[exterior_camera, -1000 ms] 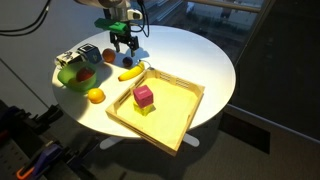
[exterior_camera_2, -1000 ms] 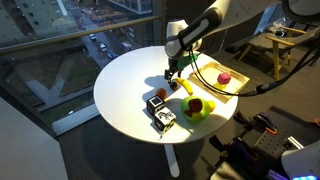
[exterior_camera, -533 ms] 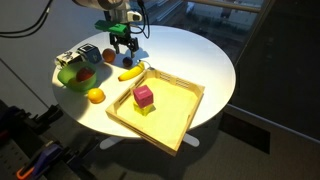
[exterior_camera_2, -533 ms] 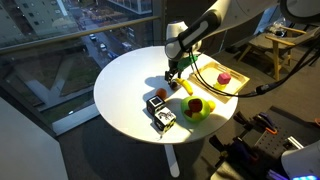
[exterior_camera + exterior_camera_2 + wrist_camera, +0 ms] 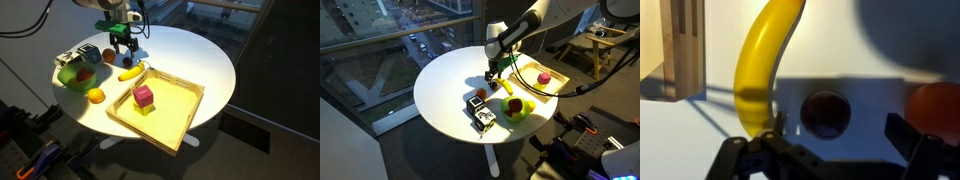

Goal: Pick up the brown plush toy and put it in the green bowl

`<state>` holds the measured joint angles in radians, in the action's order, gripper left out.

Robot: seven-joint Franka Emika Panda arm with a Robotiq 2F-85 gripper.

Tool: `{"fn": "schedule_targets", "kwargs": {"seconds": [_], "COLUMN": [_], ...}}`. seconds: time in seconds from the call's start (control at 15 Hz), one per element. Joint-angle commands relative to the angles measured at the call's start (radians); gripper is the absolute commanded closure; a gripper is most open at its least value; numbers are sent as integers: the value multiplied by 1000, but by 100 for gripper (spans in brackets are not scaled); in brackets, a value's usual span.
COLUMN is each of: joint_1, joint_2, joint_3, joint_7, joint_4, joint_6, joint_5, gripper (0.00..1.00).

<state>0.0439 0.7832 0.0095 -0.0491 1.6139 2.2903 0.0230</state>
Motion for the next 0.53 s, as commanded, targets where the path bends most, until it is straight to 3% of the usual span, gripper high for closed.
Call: {"fn": "schedule_targets", "kwargs": {"seconds": [0.0,0.47], "joint_1": [-4,-7], "joint_2": [1,8], "joint_3": [5,6], "joint_7": [3,-4], "joint_4": [-3,-2], "joint_6": [-2,17], "joint_5": [5,6], "gripper": [0,0]}}
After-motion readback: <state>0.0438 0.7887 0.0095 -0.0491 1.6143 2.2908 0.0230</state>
